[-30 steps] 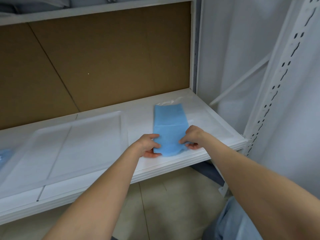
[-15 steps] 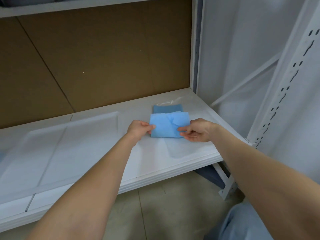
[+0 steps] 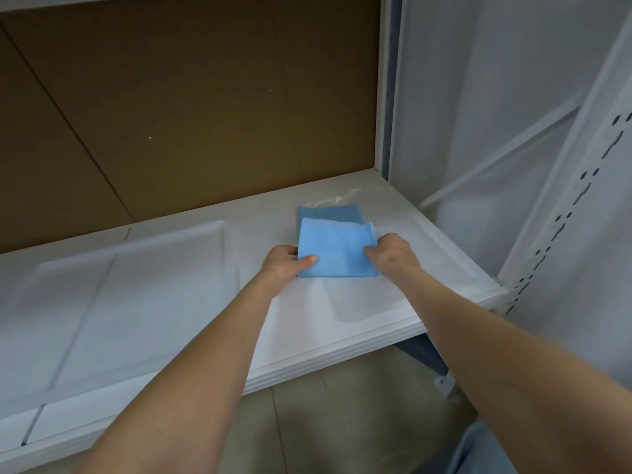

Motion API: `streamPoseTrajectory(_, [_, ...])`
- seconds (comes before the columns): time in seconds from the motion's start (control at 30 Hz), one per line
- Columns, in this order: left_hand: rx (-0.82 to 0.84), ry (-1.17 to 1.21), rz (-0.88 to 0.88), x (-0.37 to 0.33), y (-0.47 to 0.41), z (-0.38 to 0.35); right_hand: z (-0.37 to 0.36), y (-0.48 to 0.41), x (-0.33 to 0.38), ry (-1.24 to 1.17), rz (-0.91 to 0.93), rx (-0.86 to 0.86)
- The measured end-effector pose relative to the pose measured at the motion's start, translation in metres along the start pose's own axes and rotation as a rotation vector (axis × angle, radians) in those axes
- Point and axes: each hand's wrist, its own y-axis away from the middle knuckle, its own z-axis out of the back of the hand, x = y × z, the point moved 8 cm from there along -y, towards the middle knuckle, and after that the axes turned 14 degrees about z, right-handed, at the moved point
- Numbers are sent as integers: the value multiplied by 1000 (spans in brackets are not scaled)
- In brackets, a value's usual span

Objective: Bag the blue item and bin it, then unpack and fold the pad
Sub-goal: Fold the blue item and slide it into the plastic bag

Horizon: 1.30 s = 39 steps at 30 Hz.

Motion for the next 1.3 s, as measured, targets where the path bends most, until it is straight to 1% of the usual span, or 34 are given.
streamPoseTrajectory(0.07, [-90,-40,22,4,-8,6,-4,-1,-2,-6,2,5])
streamPoseTrajectory(0.13, [-119,-55,34,5,-11,7,-5,-1,-3,3,2,6])
streamPoseTrajectory(0.37, [-58,-48,52,8,4,19,0,8,3,37,15,-7])
streamPoseTrajectory(0.57, [-47,-108,105,26,21,22,0,30,6,184,22,38])
streamPoseTrajectory(0.67, [-38,-198,114,34,30,16,-2,41,6,232,33,56])
streamPoseTrajectory(0.8, [-83,-350,103,35,37,11,-4,50,7,274,53,44])
streamPoseTrajectory(0.97, [-91,-390,139,36,39,12,-3,51,13,316,101,29])
streamPoseTrajectory(1.03, [-125,-425,144,35,42,14,0,50,16,320,132,10])
streamPoseTrajectory(1.07, [-173,-484,134,33,45,17,1,50,18,319,161,1])
streamPoseTrajectory(1.13, [-332,-681,43,23,52,21,0,47,24,339,274,-12])
streamPoseTrajectory(1.17, [-399,-755,-51,16,55,19,-1,47,29,353,355,-15])
streamPoseTrajectory(1.2, [-428,-797,-174,7,57,14,-4,47,36,356,442,-9])
streamPoseTrajectory(1.23, [-414,-821,-313,0,59,5,-8,48,41,346,516,19])
streamPoseTrajectory(1.27, [-361,-848,-430,-5,61,-4,-14,50,46,331,574,68])
streamPoseTrajectory(1.3, [-278,-879,-502,-6,62,-13,-21,52,50,317,607,139])
